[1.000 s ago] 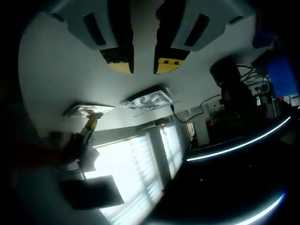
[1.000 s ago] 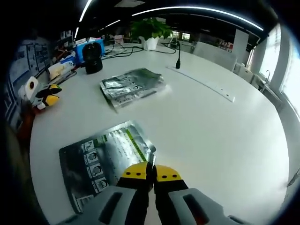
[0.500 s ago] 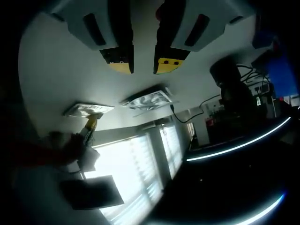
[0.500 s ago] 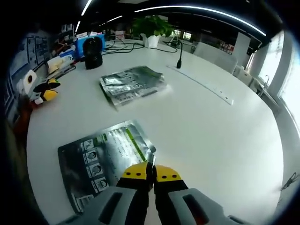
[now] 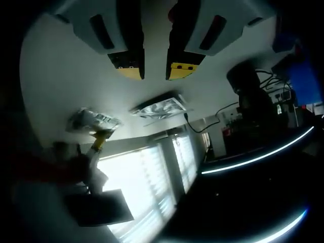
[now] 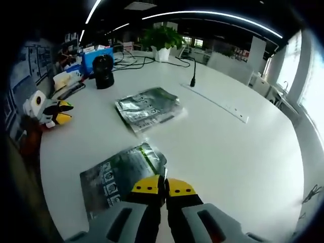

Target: Clip sheet goods on table flip sheet goods clip sheet goods scan sheet goods put sheet goods back to table

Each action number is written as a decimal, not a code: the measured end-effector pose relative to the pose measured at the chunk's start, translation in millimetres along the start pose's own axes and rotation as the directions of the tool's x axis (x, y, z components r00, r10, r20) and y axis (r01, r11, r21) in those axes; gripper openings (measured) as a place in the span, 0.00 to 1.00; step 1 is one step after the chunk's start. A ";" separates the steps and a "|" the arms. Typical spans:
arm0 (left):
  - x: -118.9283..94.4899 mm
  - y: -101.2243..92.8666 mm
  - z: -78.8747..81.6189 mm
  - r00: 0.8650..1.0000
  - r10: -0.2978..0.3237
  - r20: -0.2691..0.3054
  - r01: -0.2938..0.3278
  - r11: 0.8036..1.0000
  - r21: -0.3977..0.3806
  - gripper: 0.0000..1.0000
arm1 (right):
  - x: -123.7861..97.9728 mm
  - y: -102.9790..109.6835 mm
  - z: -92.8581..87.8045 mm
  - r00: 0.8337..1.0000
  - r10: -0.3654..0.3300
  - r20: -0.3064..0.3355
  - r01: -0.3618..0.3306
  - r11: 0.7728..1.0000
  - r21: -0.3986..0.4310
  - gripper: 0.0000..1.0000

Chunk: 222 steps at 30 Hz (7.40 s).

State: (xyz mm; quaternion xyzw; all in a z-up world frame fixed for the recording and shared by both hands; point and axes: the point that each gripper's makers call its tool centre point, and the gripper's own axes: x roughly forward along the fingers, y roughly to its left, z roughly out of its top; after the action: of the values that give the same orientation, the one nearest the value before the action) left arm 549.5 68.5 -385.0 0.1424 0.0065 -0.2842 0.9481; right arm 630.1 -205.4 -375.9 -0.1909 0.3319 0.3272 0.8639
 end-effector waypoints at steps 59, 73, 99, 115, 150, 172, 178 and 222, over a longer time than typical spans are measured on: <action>-1.1 -0.5 1.1 1.000 -0.003 0.008 0.003 1.000 -0.007 0.09 | -52.0 130.4 177.9 0.921 0.180 0.346 -0.136 0.980 -0.146 0.00; -1.4 -0.6 1.9 1.000 -0.003 0.011 0.003 1.000 -0.011 0.09 | -20.8 131.2 203.7 0.916 0.126 0.380 -0.083 0.988 -0.127 0.00; -2.0 1.0 3.4 1.000 0.004 0.018 -0.003 1.000 -0.023 0.09 | 22.9 118.5 244.2 0.892 -0.032 0.451 0.035 0.999 0.001 0.00; -2.3 0.7 3.7 1.000 0.002 0.020 -0.001 1.000 -0.022 0.09 | 59.7 111.4 261.0 0.873 -0.114 0.474 0.071 0.992 0.107 0.00; -3.0 0.2 3.8 1.000 0.001 0.020 0.000 1.000 -0.020 0.09 | 63.8 96.8 276.1 0.821 -0.202 0.533 0.135 0.977 0.163 0.00; -2.2 1.2 1.9 1.000 0.007 0.010 -0.007 1.000 -0.009 0.09 | 38.3 76.6 244.8 0.833 -0.200 0.516 0.166 0.980 0.113 0.00; -1.7 1.4 1.4 1.000 0.008 0.008 -0.008 1.000 -0.007 0.09 | 35.2 77.0 235.8 0.849 -0.170 0.500 0.159 0.985 0.065 0.00; -2.0 1.6 0.3 1.000 0.010 0.003 -0.010 1.000 -0.007 0.09 | 80.9 13.6 190.7 0.933 -0.159 0.322 0.215 0.965 -0.147 0.00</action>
State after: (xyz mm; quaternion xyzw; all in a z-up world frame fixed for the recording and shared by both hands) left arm 548.7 70.8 -384.1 0.1385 0.0054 -0.2796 0.9501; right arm 752.0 -55.9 -299.2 -0.2458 0.1429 0.2976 0.9114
